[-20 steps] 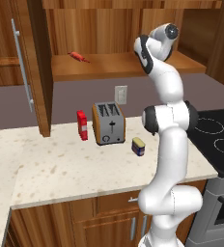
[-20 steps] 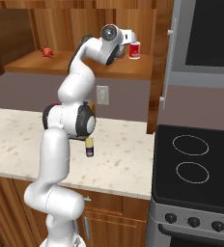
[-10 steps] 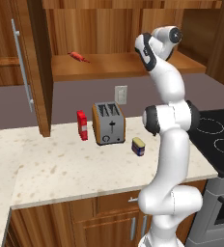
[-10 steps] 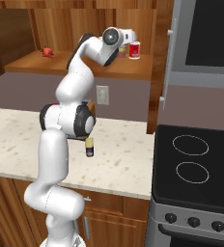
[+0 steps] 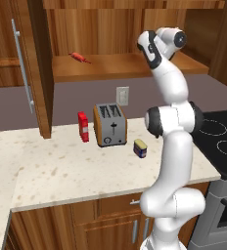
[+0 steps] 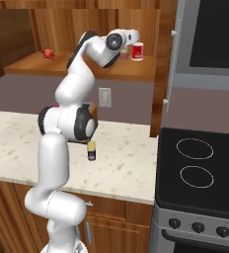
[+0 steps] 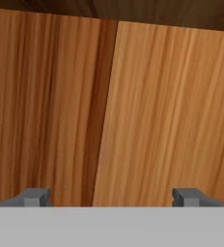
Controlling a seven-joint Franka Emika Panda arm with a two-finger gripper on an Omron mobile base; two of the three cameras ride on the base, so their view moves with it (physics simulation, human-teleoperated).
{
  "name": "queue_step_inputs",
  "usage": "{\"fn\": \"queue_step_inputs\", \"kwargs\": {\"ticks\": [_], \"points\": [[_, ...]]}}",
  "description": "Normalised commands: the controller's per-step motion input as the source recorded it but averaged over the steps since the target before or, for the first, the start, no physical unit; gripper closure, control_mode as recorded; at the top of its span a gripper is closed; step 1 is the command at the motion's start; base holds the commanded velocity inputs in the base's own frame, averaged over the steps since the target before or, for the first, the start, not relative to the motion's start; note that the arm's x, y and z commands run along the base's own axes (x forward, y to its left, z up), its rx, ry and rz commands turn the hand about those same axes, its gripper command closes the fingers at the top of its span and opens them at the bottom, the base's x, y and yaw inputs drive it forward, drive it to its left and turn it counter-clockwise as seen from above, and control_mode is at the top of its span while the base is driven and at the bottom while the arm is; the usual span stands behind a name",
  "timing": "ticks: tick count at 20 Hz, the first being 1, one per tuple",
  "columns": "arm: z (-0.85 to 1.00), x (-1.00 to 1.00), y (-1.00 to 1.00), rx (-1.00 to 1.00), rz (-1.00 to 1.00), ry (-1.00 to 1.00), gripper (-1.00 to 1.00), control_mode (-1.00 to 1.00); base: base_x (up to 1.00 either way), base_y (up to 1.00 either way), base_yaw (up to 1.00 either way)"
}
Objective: Pick the cans from the counter and place them in their designated side in the cabinet.
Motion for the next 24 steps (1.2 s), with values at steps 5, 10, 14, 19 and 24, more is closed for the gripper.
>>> {"fn": "queue_step_inputs", "kwargs": {"ticks": [5,10,14,19,24], "points": [[0.36,-0.58,0.0,0.0,0.03,-0.02,-1.0,-1.0,0.0,0.0,0.0],[0.23,-0.68,0.0,0.0,0.03,0.0,-1.0,-1.0,0.0,0.0,0.0],[0.13,-0.69,0.0,0.0,0.04,0.0,-1.0,-1.0,0.0,0.0,0.0],[0.03,-0.73,0.04,-0.02,0.06,-0.01,-1.0,-1.0,0.0,0.0,0.0],[0.02,-0.76,0.07,-0.03,0.06,-0.02,-1.0,-1.0,0.0,0.0,0.0]]}}
